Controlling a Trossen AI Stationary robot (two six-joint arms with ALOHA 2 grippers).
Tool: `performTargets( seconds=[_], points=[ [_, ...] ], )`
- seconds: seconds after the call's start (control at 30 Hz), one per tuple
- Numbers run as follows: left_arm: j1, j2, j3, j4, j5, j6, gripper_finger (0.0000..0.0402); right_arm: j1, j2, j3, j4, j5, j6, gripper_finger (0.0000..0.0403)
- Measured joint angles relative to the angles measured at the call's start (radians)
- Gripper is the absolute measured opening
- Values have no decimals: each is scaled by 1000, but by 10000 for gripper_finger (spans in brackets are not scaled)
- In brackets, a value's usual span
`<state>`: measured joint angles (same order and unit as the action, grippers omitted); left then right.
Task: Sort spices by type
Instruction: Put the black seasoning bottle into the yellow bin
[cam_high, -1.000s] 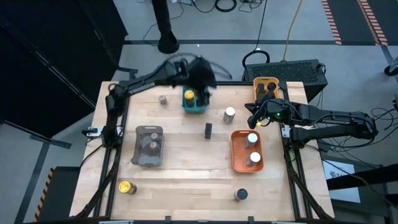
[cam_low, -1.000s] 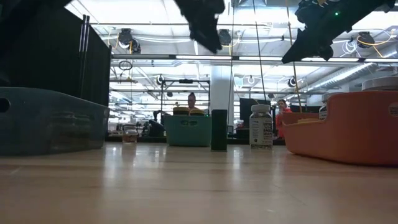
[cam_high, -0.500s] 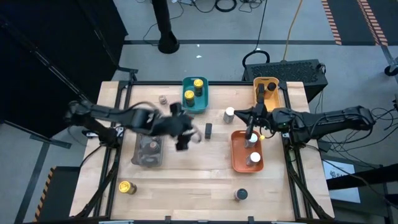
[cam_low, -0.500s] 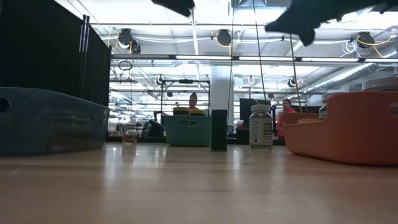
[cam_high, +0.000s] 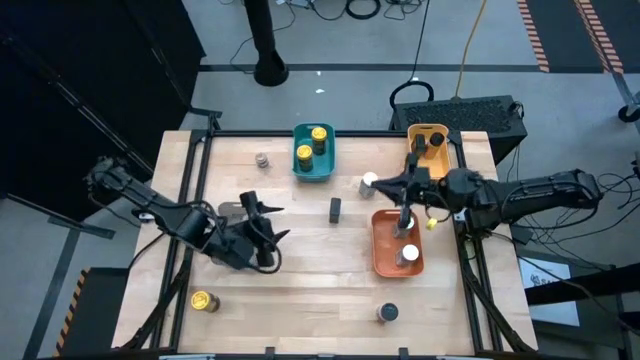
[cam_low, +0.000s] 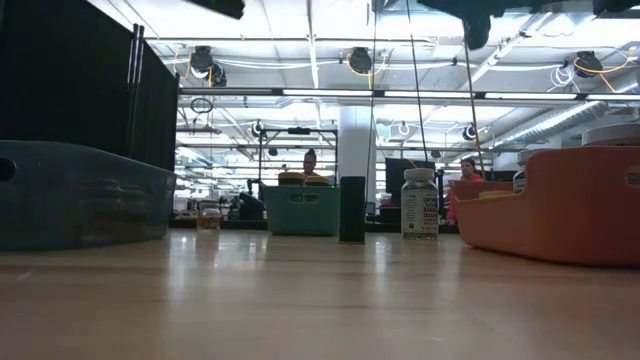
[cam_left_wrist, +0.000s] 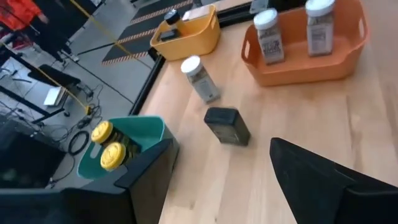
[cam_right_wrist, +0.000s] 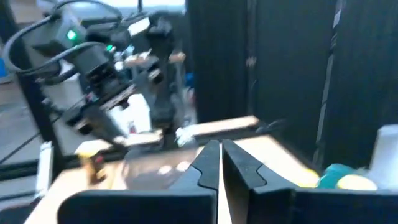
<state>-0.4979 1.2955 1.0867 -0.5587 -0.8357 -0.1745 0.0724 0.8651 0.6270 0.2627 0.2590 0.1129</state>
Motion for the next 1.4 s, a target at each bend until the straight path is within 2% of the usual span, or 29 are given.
performTargets(
  seconds=[0.27, 0.4, 0.47, 0.53, 0.6, 0.67, 0.73, 0.83, 1.03, 1.2, 1.4],
  points=[
    [-58, -4, -62, -14, -77, -80, 274, 67, 97, 0, 14, 1, 94, 0],
    [-78, -11, -62, -20, -118, -101, 274, 48, 91, -1, 210, 79, 118, 0],
    [-86, -19, -62, -24, -138, -112, 274, 25, 56, 0, 290, -18, 85, 0],
    [-95, -20, -62, -29, -141, -129, 274, 11, 17, 0, 286, -156, 65, 0],
    [-119, -18, -62, -46, -137, -135, 274, 25, -6, 0, 228, -191, 70, 0],
    [-149, -20, -62, -56, -113, -140, 274, 51, -6, 0, 154, -167, 95, 0],
    [-175, -19, -63, -57, -39, -140, 274, 69, 14, 0, 95, -127, 142, 0],
    [-209, -19, -63, -52, 25, -163, 274, 98, 62, 0, 83, -132, 199, 0],
    [-238, -19, -63, -54, 32, -213, 274, 136, 137, 0, 74, -130, 262, 0],
    [-230, -19, -63, -55, 20, -212, 274, 140, 162, 83, -203, -112, 377, 0],
    [-208, -19, -63, -55, 17, -213, 274, 159, 231, 282, -630, 12, 434, 0]
  ],
)
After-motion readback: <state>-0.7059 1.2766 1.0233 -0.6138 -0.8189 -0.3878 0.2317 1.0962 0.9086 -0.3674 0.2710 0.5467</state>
